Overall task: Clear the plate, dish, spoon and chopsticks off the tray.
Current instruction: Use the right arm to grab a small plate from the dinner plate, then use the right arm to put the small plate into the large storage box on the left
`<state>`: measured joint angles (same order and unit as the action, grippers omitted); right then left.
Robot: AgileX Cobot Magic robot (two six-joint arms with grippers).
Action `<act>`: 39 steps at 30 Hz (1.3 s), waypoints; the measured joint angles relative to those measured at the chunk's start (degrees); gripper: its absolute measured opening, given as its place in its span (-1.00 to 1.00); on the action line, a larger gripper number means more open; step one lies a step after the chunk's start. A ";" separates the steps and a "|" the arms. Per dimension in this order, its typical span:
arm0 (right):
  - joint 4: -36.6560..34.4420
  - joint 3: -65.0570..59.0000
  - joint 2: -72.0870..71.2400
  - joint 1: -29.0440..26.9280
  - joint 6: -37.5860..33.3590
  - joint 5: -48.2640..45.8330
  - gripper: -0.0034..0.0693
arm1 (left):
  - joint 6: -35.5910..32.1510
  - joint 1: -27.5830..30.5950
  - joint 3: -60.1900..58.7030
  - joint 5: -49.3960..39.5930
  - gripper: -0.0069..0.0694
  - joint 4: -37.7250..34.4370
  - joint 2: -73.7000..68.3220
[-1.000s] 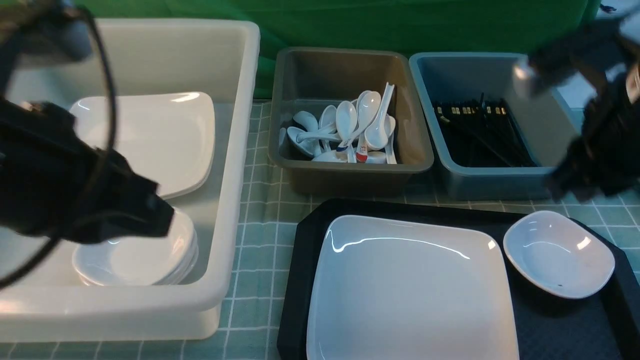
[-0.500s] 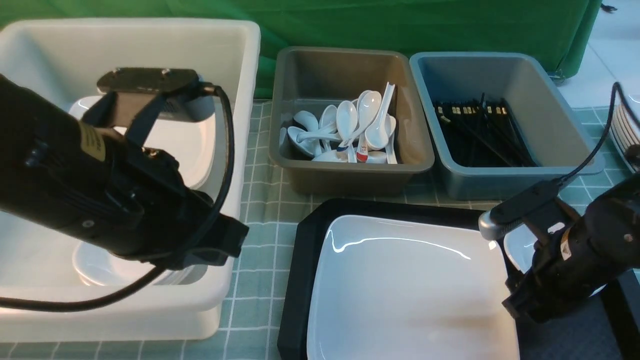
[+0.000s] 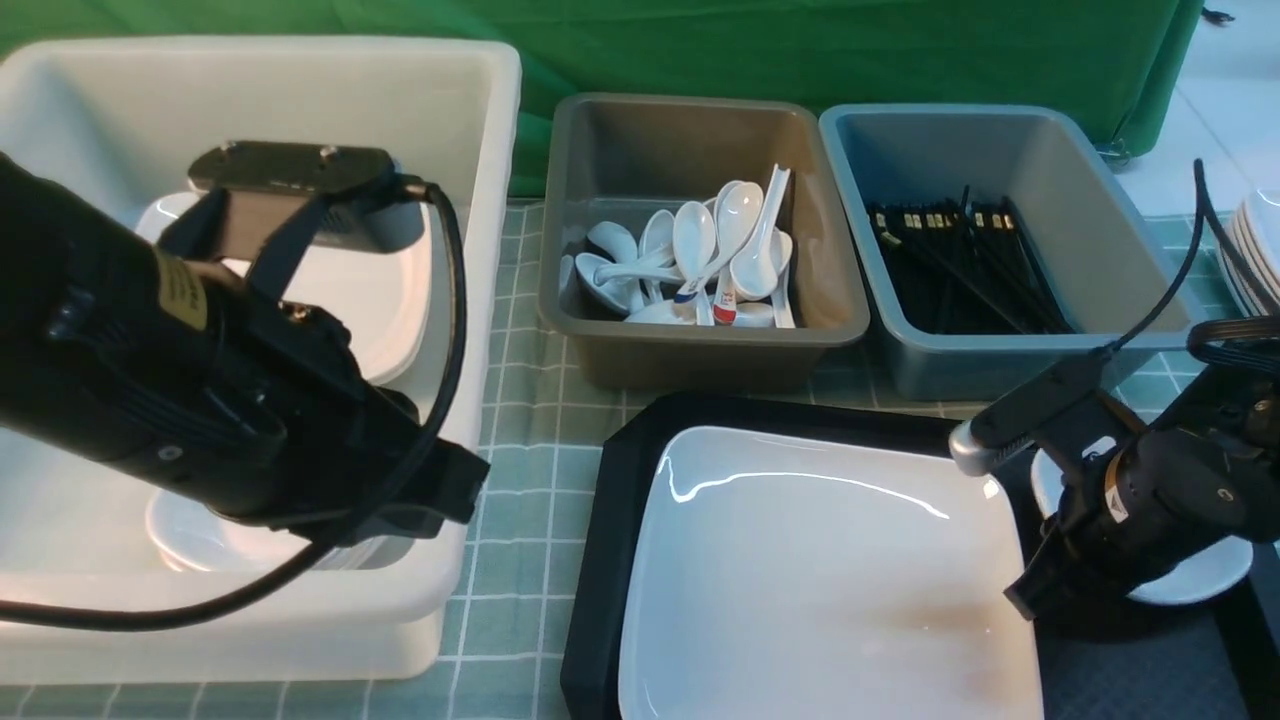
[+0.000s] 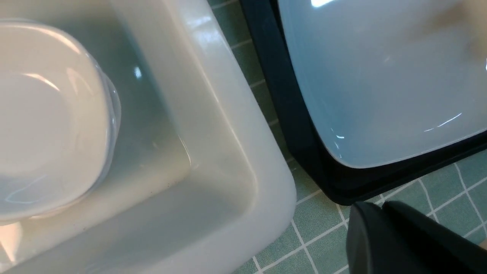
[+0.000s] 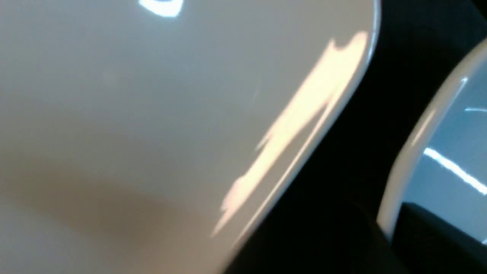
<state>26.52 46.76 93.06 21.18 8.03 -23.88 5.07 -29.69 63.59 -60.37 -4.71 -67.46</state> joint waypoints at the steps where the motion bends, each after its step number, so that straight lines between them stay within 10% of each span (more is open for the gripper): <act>1: -0.16 0.00 -0.72 0.20 0.05 -0.79 -0.52 | 0.90 0.00 0.00 -0.14 -0.79 1.04 0.09; 15: -17.98 18.39 -17.97 9.98 -8.75 -6.05 -0.73 | 12.07 6.97 1.30 -6.13 -0.79 15.82 8.50; 28: -27.26 62.64 14.53 33.56 -21.13 -6.13 -0.73 | 9.74 30.00 1.81 -8.61 -0.79 15.43 23.19; 39: -27.53 75.17 35.80 39.55 -21.25 -9.18 -0.69 | 6.96 32.07 1.81 -9.31 -0.79 11.84 23.97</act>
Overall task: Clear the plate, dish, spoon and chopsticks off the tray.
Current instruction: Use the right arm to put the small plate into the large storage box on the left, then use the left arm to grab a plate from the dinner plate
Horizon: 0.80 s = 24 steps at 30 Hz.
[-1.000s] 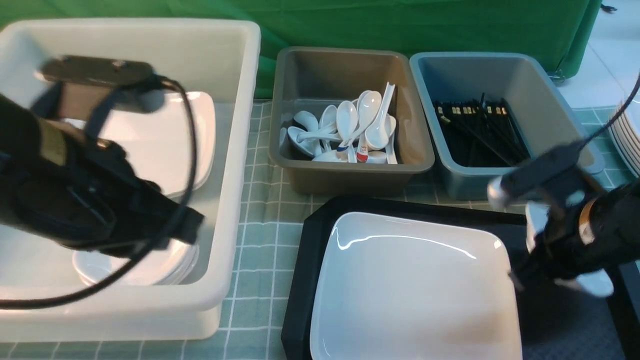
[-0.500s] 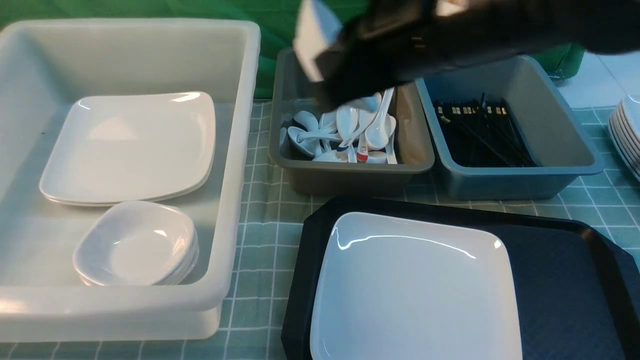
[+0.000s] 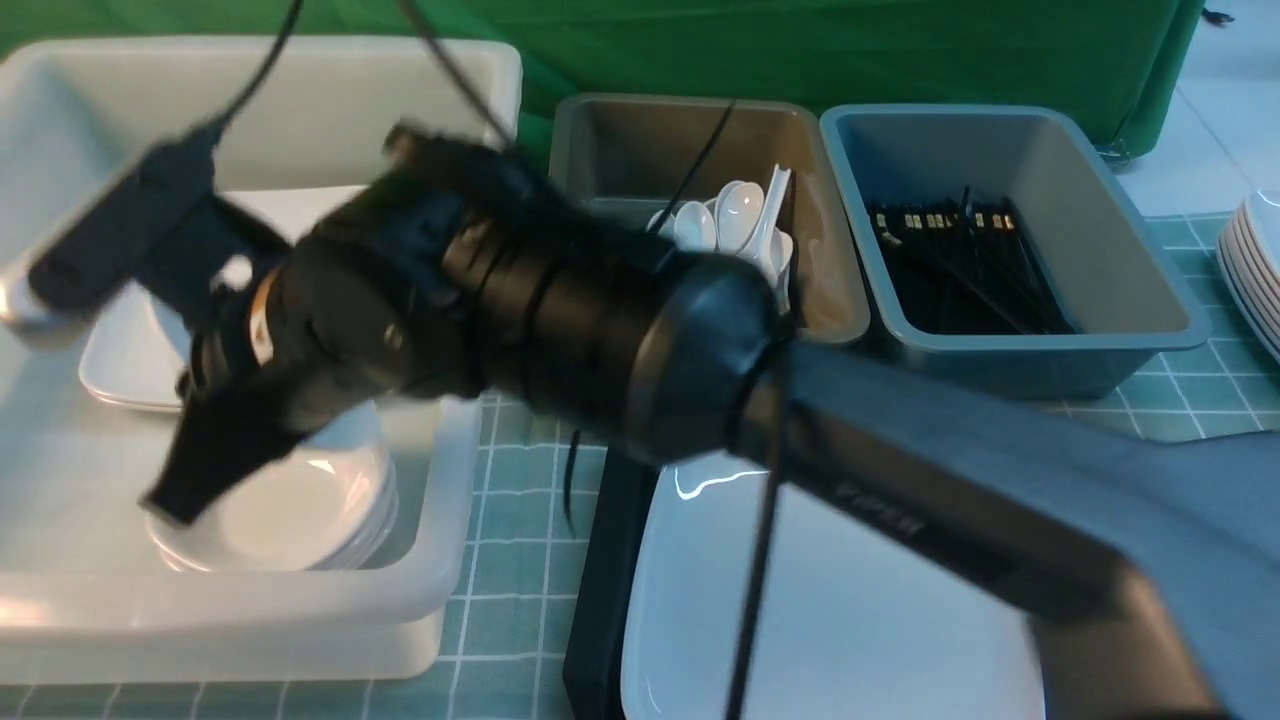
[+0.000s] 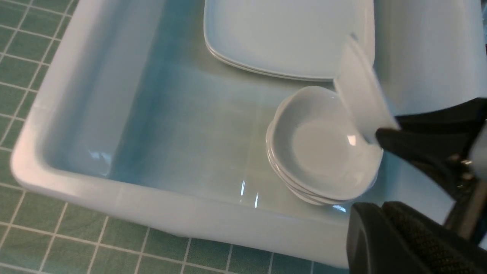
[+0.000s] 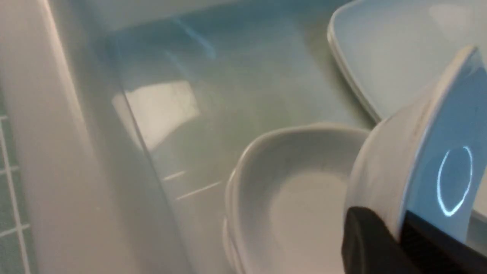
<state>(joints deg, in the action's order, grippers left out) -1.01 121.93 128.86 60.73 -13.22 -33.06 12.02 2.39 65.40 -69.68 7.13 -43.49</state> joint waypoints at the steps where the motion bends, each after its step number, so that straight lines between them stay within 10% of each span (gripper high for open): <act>1: 0.00 0.00 0.14 0.00 0.00 -0.05 -0.69 | 0.00 0.00 0.00 0.00 -0.79 0.01 0.00; 10: 0.06 0.66 0.91 0.00 0.86 -3.54 0.20 | -0.23 0.00 0.00 -0.12 -0.79 -0.17 0.00; 15: 1.01 2.35 -2.51 0.00 1.56 -10.19 0.36 | -2.58 0.00 0.00 0.09 -0.79 -2.45 0.00; 18: 8.00 4.57 -7.50 -0.16 4.07 -18.46 0.19 | -4.62 0.00 0.00 0.41 -0.79 -6.38 -0.12; 20: 16.18 5.37 -12.63 -2.01 6.00 -28.27 -0.36 | -5.54 0.00 0.00 0.78 -0.79 -10.88 -0.81; 24: 19.50 1.06 -22.29 -11.23 9.36 -31.84 -0.80 | -10.71 0.00 -1.19 2.30 -0.79 -20.71 -3.56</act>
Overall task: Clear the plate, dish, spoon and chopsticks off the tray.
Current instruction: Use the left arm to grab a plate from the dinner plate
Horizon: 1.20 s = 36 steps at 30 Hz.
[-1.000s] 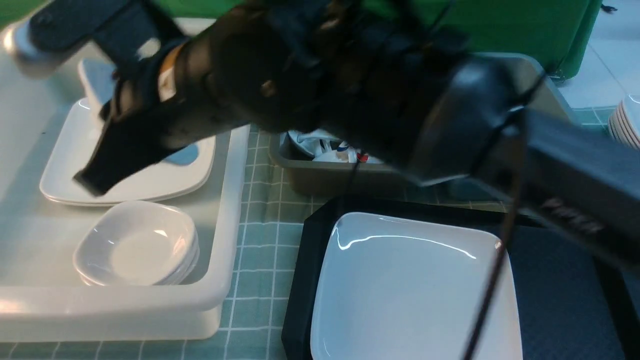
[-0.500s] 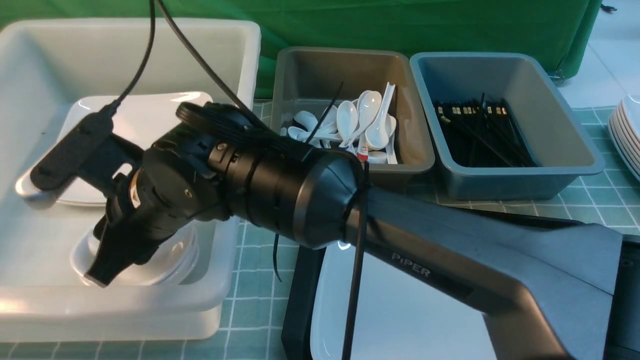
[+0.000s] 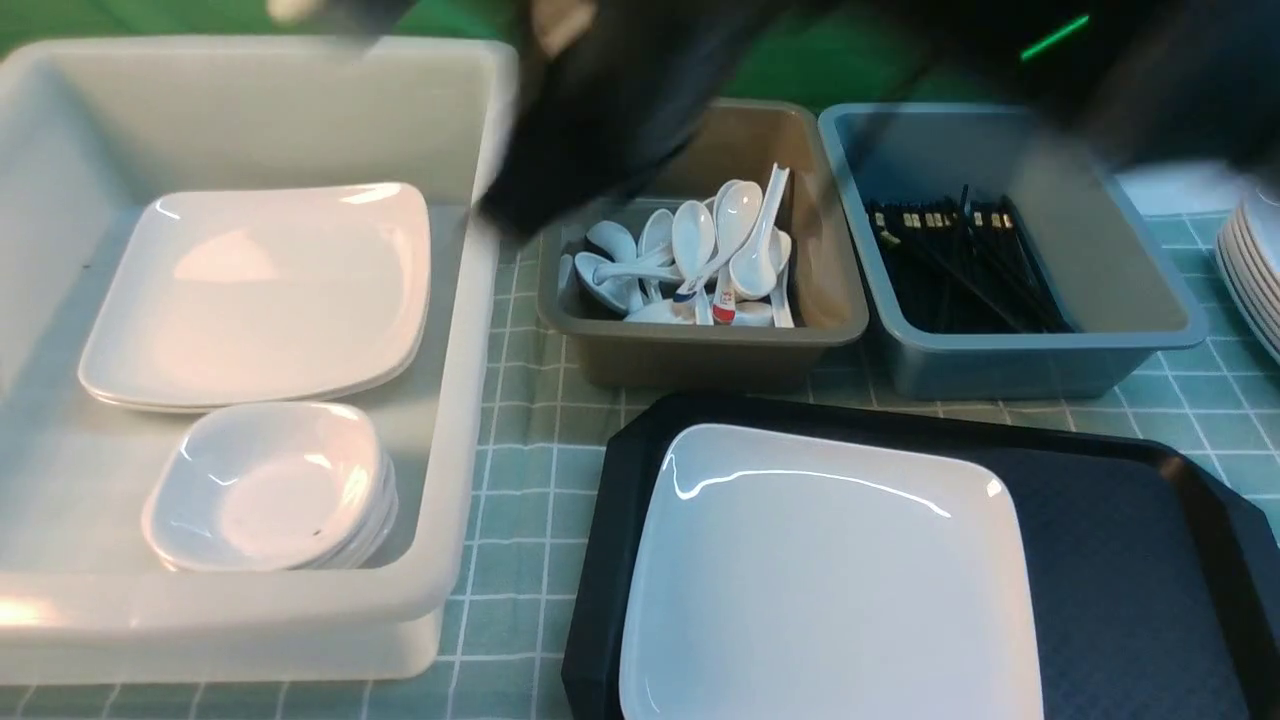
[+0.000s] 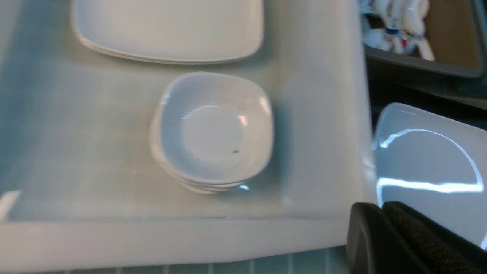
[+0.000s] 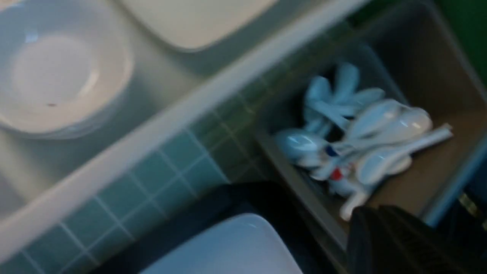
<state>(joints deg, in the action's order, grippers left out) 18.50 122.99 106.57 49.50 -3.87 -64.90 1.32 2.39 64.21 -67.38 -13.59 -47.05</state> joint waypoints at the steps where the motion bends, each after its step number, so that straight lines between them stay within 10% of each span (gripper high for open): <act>1: -1.81 -3.57 -3.70 -3.75 0.62 0.00 -0.84 | -1.62 0.00 -0.72 0.37 -0.79 -2.94 -0.97; 9: -19.60 -42.16 -20.93 -35.72 1.07 3.06 -0.66 | -6.85 -11.16 -4.59 3.21 -0.81 -8.55 -9.35; 17: -30.71 -65.39 -18.07 -43.17 -4.31 26.87 0.39 | 0.47 -28.75 -4.60 8.84 -0.82 -2.79 -18.20; 20: -32.66 -66.13 -13.74 -42.12 -4.58 32.80 0.49 | 2.06 -32.63 -4.60 10.72 -0.82 -2.00 -20.72; 29: -34.46 -63.27 -3.46 -38.24 -5.99 40.46 0.49 | 2.41 -33.77 -4.60 11.56 -0.82 -1.10 -22.35; 36: -35.19 -61.28 -0.92 -37.77 -6.21 40.12 -0.16 | 3.35 -33.77 -4.60 12.52 -0.82 -1.10 -22.44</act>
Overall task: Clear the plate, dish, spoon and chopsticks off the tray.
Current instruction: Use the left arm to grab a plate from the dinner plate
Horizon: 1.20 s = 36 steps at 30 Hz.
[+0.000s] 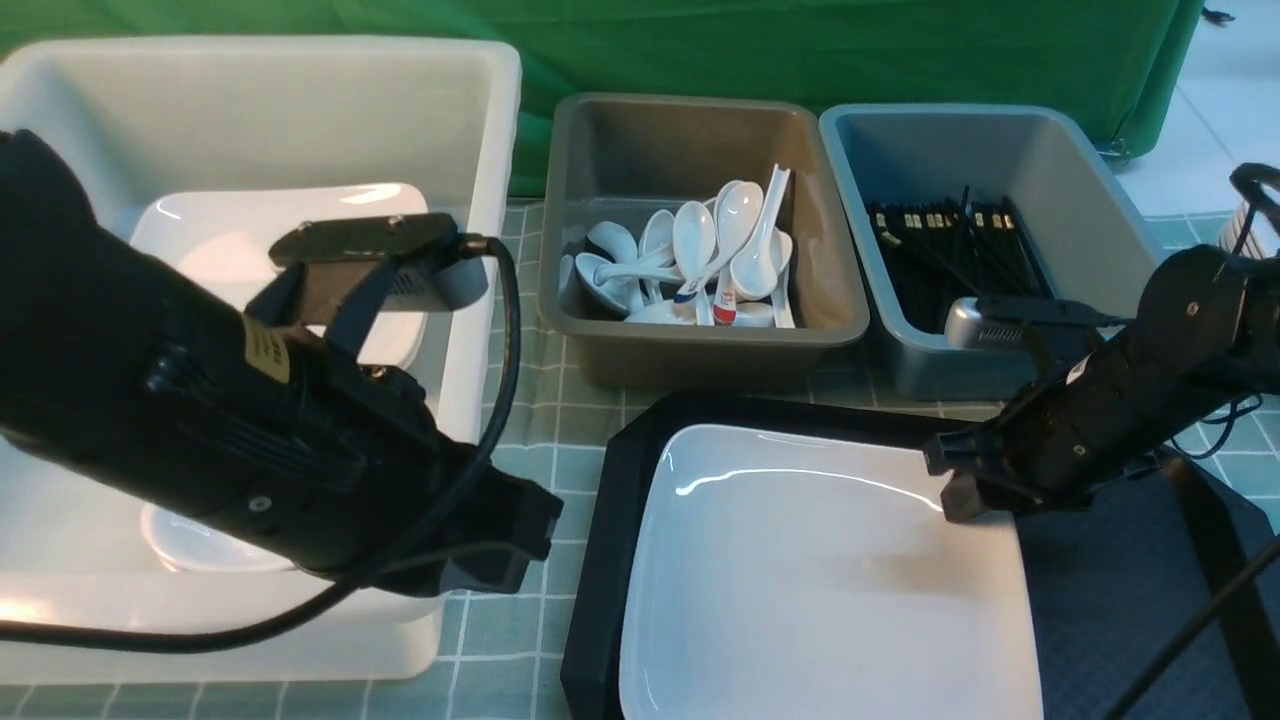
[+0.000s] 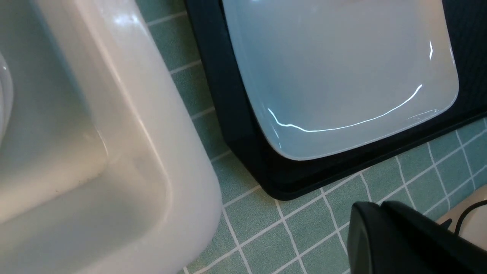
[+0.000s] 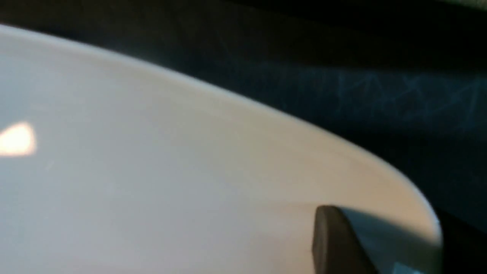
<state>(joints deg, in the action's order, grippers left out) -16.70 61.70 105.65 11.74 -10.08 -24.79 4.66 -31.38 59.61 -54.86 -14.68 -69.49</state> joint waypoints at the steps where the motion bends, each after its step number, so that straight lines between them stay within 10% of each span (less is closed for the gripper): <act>1: 0.03 0.00 0.00 0.00 0.00 0.00 -0.16 | 0.00 0.00 0.00 0.11 -0.82 0.00 0.00; 18: 8.06 0.00 -4.62 -12.72 -2.07 -11.54 -0.33 | 2.84 -7.04 0.00 5.80 -0.82 -0.79 -7.08; 22: 10.24 0.00 -4.40 -12.72 -0.82 -14.11 0.16 | 3.02 -8.31 0.00 8.91 -0.78 -1.95 -11.73; 26: 10.56 0.00 -7.67 -12.72 0.56 -17.66 0.80 | -0.36 -10.42 0.85 11.63 -0.52 -2.13 -17.44; 36: 10.68 0.00 -28.92 -12.67 1.71 -22.01 0.46 | -1.06 -13.28 9.80 16.00 0.57 -1.48 -32.57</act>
<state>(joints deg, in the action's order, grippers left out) -6.02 61.70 76.74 -0.93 -8.38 -46.80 3.61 -44.66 69.41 -38.87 -16.17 -102.06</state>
